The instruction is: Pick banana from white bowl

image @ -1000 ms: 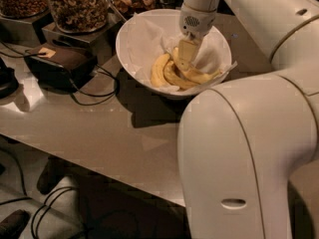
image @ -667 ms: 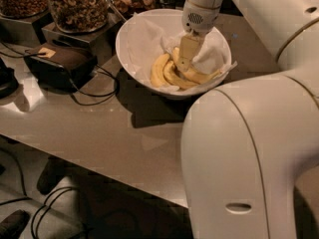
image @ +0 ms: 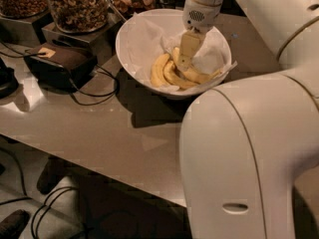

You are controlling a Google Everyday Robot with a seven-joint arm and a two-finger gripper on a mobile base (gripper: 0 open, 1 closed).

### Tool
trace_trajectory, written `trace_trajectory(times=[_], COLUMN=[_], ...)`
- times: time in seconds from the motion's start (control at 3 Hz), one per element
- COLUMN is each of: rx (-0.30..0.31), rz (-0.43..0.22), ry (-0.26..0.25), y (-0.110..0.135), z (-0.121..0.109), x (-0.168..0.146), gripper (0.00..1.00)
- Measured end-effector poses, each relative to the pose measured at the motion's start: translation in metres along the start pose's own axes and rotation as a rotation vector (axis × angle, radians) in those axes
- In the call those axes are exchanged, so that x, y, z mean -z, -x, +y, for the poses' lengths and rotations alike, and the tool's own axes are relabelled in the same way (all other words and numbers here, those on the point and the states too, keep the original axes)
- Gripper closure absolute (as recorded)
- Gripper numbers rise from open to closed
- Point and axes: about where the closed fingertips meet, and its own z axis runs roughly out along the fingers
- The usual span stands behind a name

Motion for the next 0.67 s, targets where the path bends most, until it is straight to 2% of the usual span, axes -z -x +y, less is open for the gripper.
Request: trace_trajectory(times=[0.33, 0.67], rx=[0.005, 0.01], rz=[0.003, 0.01], ry=[0.0, 0.0], y=[0.0026, 0.0048], z=[-0.0006, -0.0004], x=[-0.0011, -0.003], gripper=[0.44, 0.46])
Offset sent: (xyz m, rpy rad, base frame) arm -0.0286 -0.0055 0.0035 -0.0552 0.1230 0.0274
